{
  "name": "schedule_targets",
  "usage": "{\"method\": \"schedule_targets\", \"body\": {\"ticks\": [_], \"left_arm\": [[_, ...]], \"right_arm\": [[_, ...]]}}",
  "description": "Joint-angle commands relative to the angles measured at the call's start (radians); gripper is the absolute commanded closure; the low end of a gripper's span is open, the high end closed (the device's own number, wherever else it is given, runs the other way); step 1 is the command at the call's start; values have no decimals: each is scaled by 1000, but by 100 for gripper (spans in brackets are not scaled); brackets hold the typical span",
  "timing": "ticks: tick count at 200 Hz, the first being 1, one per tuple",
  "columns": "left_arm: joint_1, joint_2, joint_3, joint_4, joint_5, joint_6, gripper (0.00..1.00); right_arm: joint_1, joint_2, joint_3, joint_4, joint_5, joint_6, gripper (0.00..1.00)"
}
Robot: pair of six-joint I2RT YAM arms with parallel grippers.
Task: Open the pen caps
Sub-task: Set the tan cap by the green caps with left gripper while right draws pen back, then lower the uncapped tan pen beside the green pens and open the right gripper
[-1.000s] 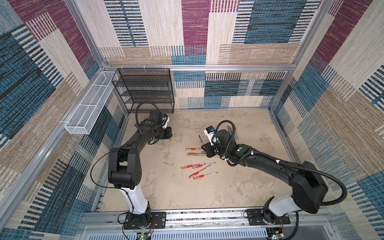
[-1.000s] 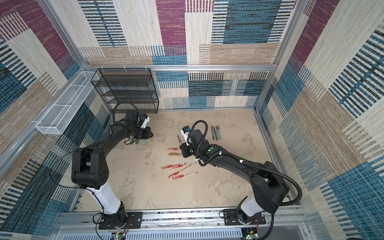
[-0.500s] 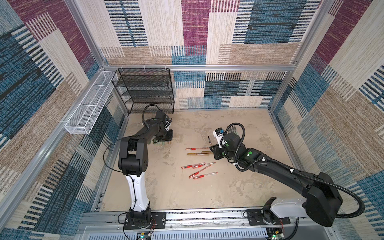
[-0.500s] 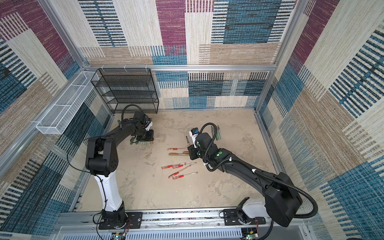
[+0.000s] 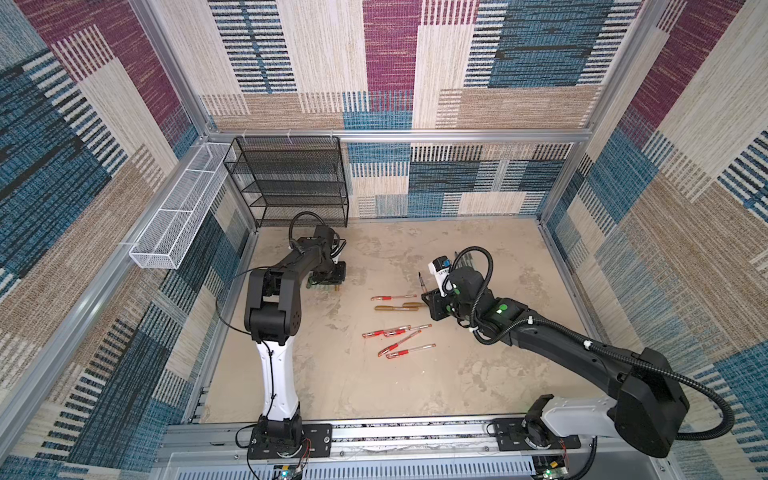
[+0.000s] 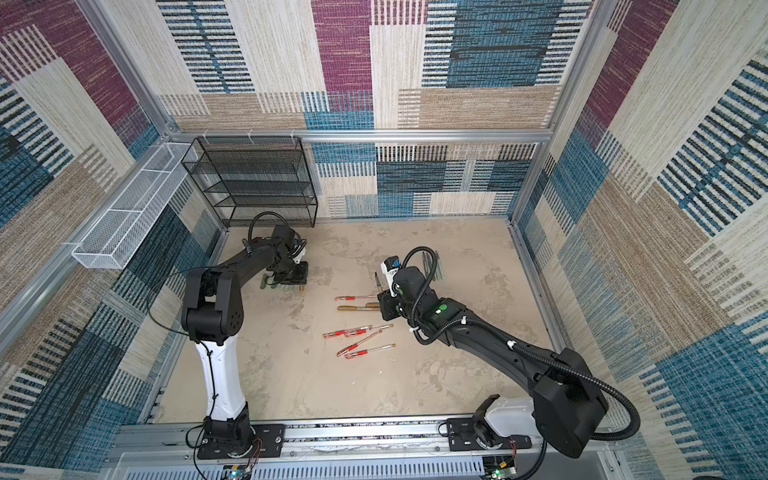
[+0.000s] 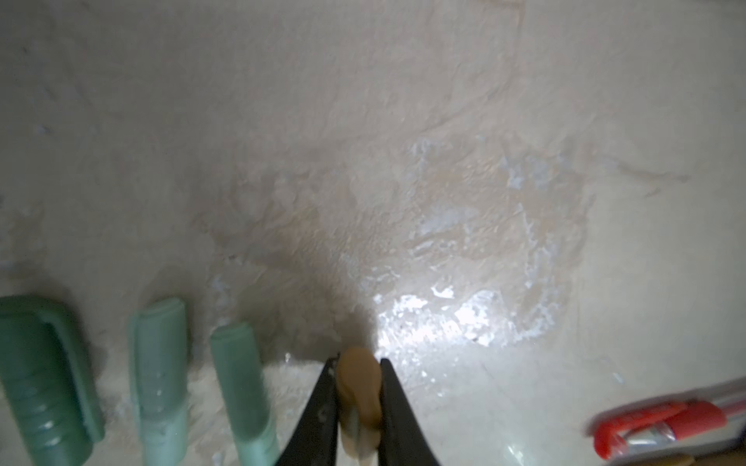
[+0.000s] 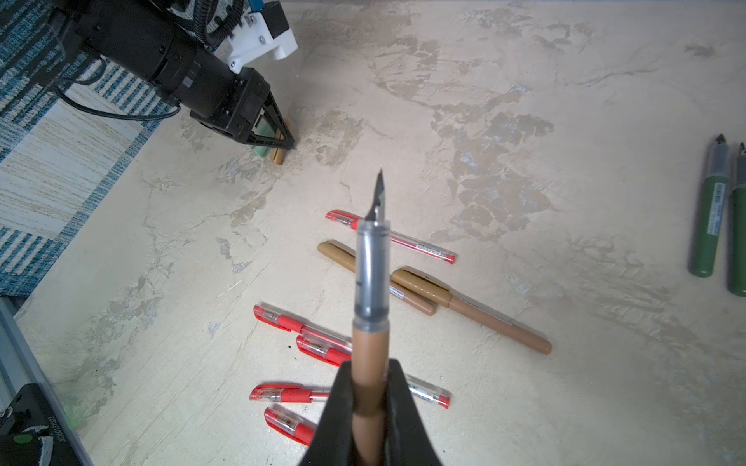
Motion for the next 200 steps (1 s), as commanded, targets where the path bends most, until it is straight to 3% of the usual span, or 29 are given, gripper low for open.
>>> {"method": "schedule_targets", "body": {"ticks": [1, 51, 91, 124, 156, 200], "left_arm": [[0, 9, 17, -24, -6, 0, 77], [-2, 15, 39, -37, -6, -16, 64], [-19, -62, 34, -47, 28, -38, 57], [-34, -192, -20, -26, 43, -38, 52], [-35, -341, -88, 6, 88, -29, 34], [-35, -565, -161, 27, 104, 40, 18]], "right_arm": [[0, -14, -10, 6, 16, 4, 99], [0, -30, -26, 2, 22, 12, 99], [-5, -2, 12, -23, 24, 0, 98], [-29, 55, 69, -33, 4, -17, 98], [-59, 136, 142, -54, -12, -40, 99], [-134, 250, 230, -101, -54, -53, 99]]}}
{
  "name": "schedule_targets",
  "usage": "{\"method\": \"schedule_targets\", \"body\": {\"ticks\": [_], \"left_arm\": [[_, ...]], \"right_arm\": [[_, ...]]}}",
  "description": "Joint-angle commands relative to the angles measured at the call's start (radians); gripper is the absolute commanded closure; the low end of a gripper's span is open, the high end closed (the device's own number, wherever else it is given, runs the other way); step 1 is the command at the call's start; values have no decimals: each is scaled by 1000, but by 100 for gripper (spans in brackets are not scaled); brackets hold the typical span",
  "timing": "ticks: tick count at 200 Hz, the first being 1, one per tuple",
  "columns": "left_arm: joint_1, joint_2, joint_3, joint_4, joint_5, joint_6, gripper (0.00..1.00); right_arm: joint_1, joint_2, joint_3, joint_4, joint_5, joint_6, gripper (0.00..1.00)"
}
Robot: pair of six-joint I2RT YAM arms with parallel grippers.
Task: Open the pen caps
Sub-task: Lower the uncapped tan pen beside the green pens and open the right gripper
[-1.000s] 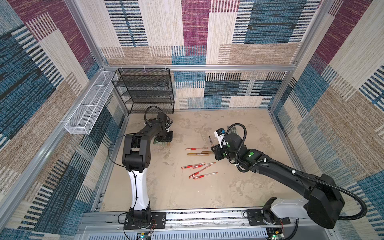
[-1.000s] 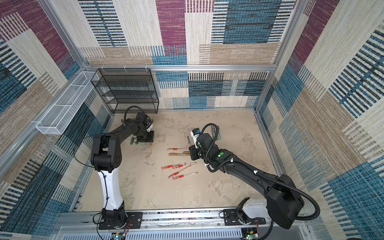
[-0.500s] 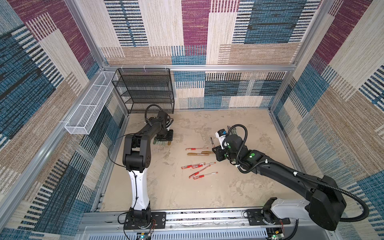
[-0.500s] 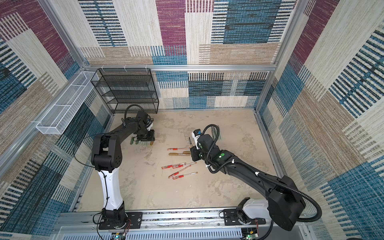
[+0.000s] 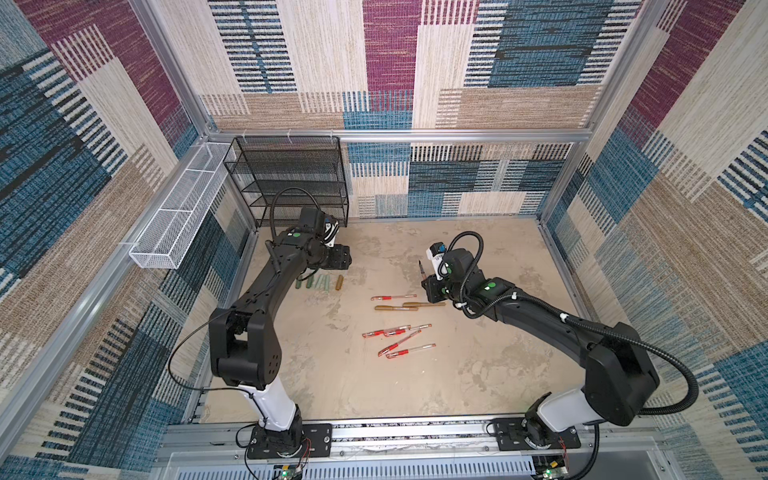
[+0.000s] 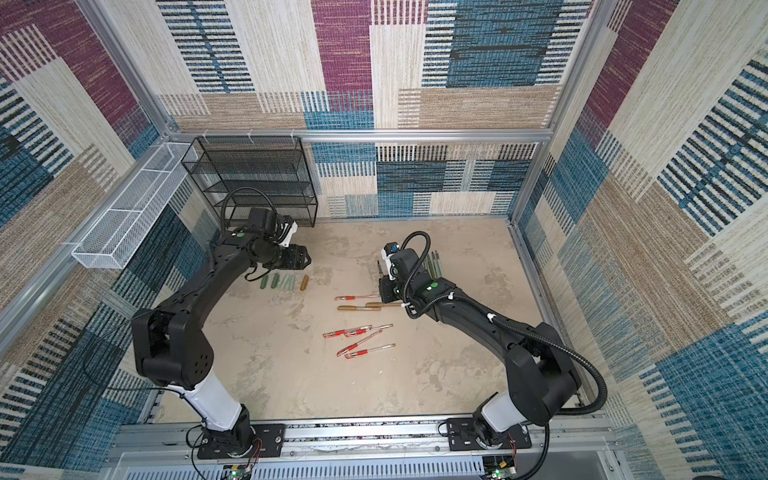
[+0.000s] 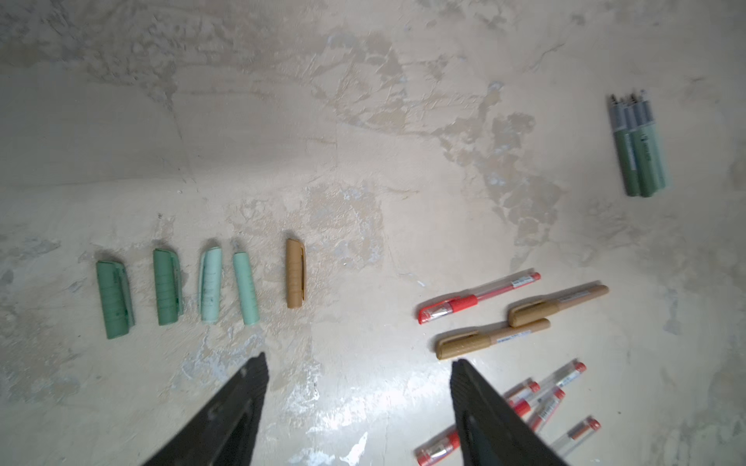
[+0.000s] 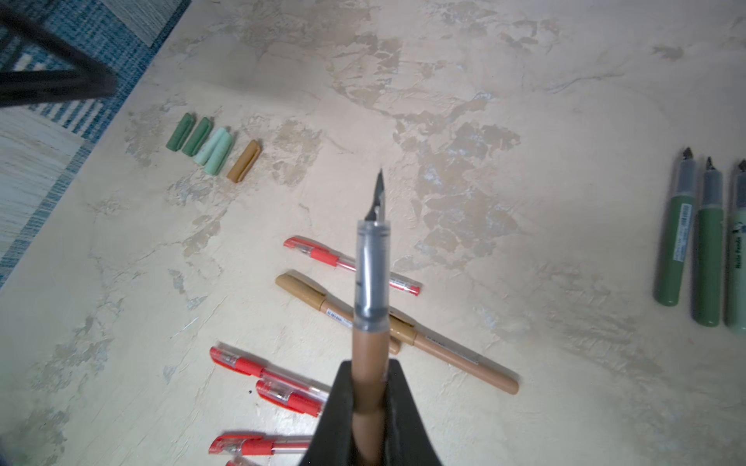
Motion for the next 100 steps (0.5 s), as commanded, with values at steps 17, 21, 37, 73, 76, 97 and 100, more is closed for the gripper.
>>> {"method": "schedule_targets", "body": {"ticks": [17, 21, 37, 73, 76, 97, 100], "left_arm": [[1, -160, -51, 4, 3, 64, 14], [1, -165, -46, -13, 3, 65, 13], [2, -174, -25, -60, 7, 60, 11], [1, -228, -114, 20, -2, 46, 7], [1, -234, -125, 25, -6, 57, 7], [3, -263, -170, 40, -55, 94, 6], [4, -268, -176, 45, -54, 97, 7]], "right_arm": [[-53, 73, 68, -48, -40, -24, 99], [-59, 79, 72, -51, -40, -26, 99], [-84, 104, 85, -55, -43, -25, 99], [-122, 170, 118, -83, -36, -13, 99], [-123, 175, 119, -84, -36, -13, 99], [-143, 201, 134, -91, -36, -19, 98], [-148, 204, 137, -93, -36, -19, 98]]}}
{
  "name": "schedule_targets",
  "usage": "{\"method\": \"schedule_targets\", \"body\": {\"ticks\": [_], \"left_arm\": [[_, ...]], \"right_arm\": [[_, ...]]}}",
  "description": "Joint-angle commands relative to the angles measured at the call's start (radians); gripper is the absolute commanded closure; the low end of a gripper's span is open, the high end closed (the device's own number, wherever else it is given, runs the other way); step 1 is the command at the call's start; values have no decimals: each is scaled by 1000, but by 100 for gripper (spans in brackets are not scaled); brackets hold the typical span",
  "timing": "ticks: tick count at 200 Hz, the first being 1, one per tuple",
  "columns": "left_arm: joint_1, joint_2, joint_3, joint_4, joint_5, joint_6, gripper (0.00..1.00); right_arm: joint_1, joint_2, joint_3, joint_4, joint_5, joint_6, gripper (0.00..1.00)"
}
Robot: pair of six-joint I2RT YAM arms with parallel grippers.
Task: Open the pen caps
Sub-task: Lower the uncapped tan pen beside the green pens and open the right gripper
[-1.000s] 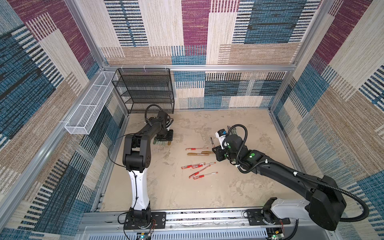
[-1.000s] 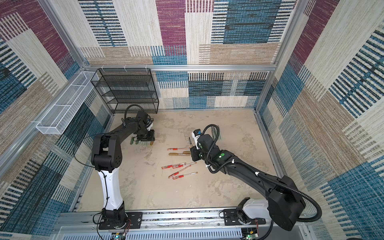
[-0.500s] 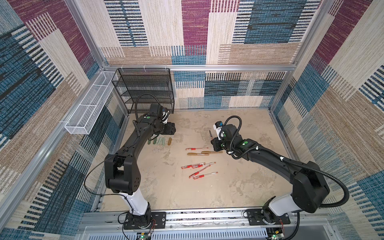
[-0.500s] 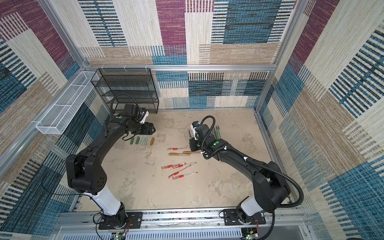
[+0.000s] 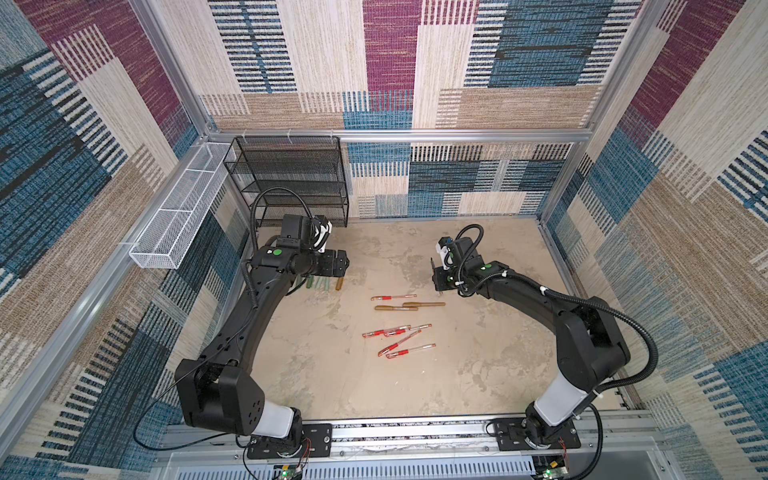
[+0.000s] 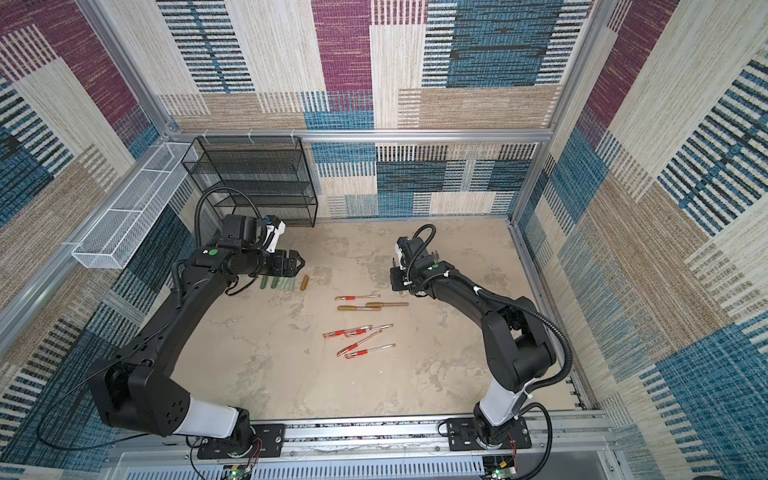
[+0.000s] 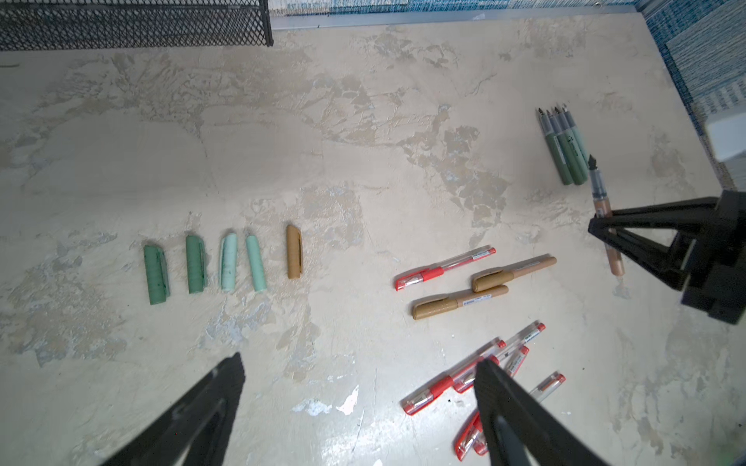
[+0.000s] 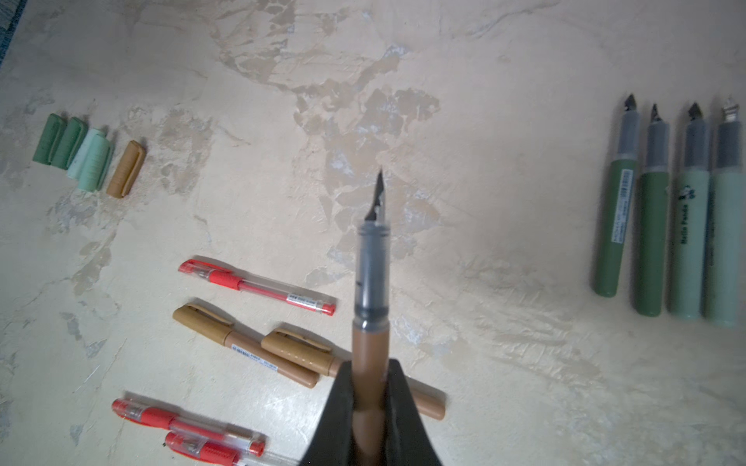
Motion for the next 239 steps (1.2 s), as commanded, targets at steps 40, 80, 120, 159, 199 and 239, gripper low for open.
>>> {"method": "schedule_targets", "body": {"ticks": [40, 80, 120, 159, 199, 239], "left_arm": [[51, -153, -227, 149, 80, 31, 0], [113, -215, -347, 214, 168, 9, 1], [124, -248, -377, 228, 155, 40, 1], [130, -255, -371, 231, 158, 39, 1], [130, -245, -356, 231, 159, 27, 1], [130, -245, -350, 226, 157, 25, 1]], "right_arm": [[-57, 79, 55, -23, 1, 0, 97], [-112, 163, 140, -50, 4, -14, 96], [-168, 246, 225, -71, 14, -47, 95], [-207, 353, 338, -107, 14, -76, 95], [-230, 447, 440, -141, 22, -87, 93], [-232, 515, 513, -173, 27, -91, 92]]}}
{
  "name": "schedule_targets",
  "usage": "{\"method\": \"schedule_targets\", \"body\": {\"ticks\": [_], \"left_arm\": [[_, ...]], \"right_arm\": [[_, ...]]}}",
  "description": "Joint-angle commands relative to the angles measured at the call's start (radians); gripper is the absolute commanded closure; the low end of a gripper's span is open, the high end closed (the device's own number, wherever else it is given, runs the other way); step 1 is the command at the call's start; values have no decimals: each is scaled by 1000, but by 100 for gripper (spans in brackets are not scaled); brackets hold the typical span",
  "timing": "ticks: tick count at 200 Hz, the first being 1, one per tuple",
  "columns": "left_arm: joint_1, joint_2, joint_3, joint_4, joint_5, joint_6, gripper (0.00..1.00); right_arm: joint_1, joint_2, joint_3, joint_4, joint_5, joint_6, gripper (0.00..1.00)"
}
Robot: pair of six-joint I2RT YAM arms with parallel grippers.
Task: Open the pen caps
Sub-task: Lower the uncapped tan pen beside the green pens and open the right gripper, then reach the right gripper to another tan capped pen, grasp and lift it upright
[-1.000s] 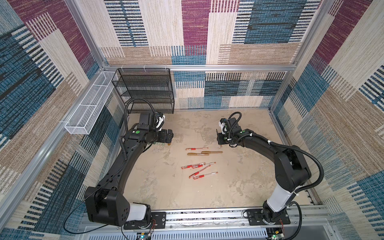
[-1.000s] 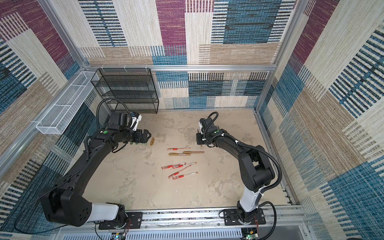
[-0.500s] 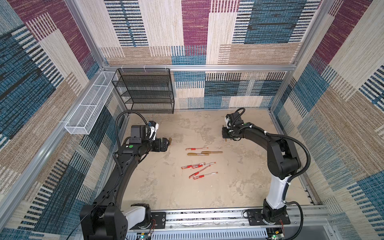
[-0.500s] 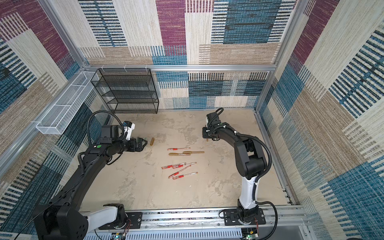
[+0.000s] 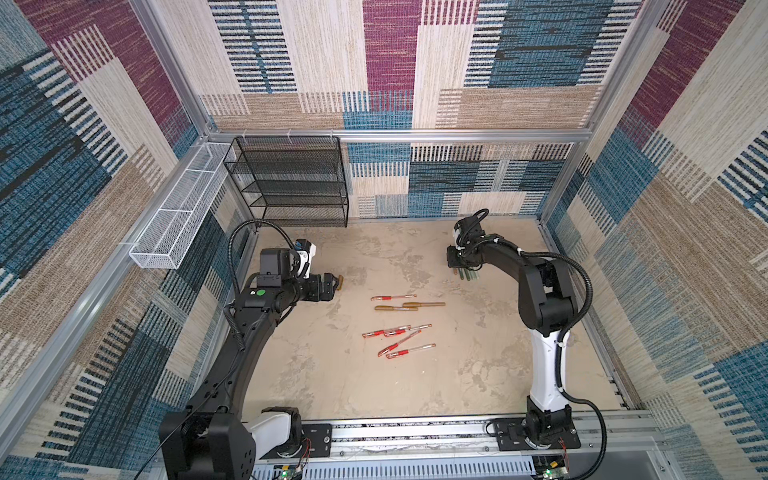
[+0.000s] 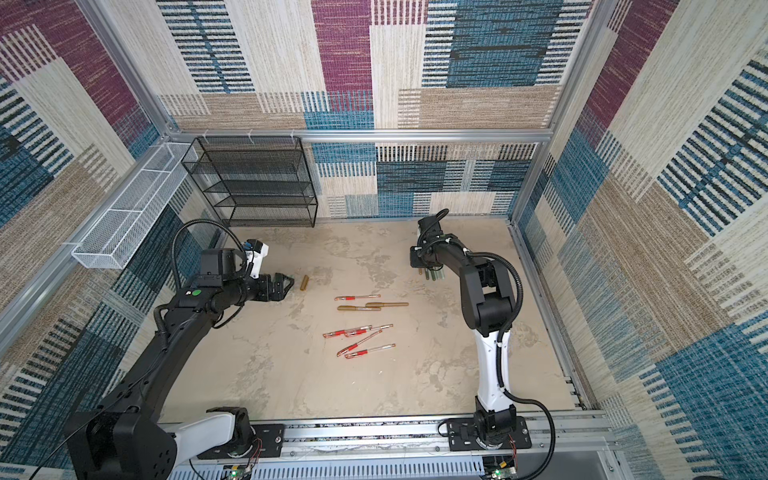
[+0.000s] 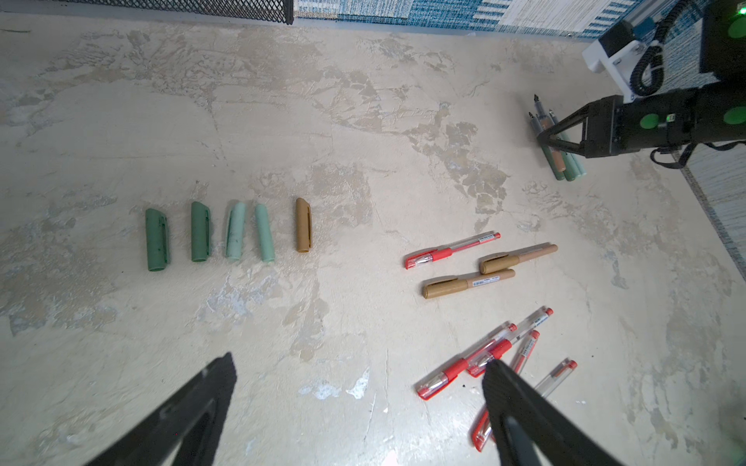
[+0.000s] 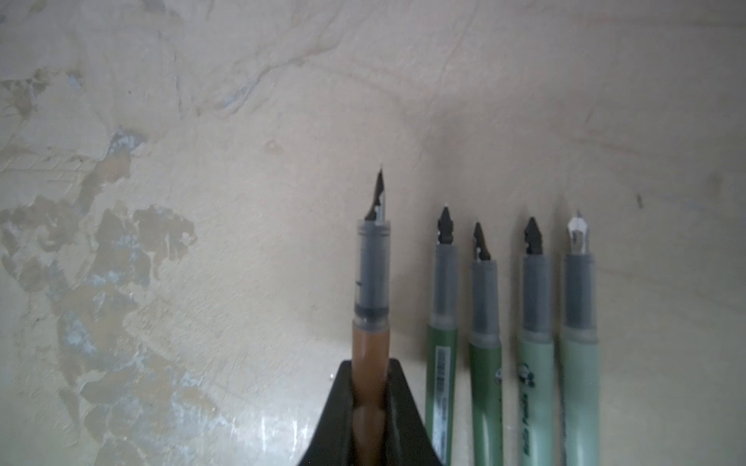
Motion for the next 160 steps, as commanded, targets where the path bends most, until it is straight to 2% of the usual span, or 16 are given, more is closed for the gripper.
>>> {"method": "schedule_targets", "body": {"ticks": [1, 52, 83, 128, 160], "left_arm": [[2, 0, 14, 11, 14, 4, 1], [1, -2, 15, 10, 9, 8, 1], [2, 2, 18, 9, 7, 11, 1], [3, 4, 19, 9, 10, 10, 1], [5, 3, 21, 4, 4, 13, 1]], "right_arm": [[0, 28, 28, -24, 9, -10, 92], [-1, 61, 44, -45, 26, -10, 86], [-1, 48, 43, -53, 33, -11, 79], [2, -31, 11, -58, 5, -8, 71], [11, -152, -71, -44, -38, -15, 67]]}}
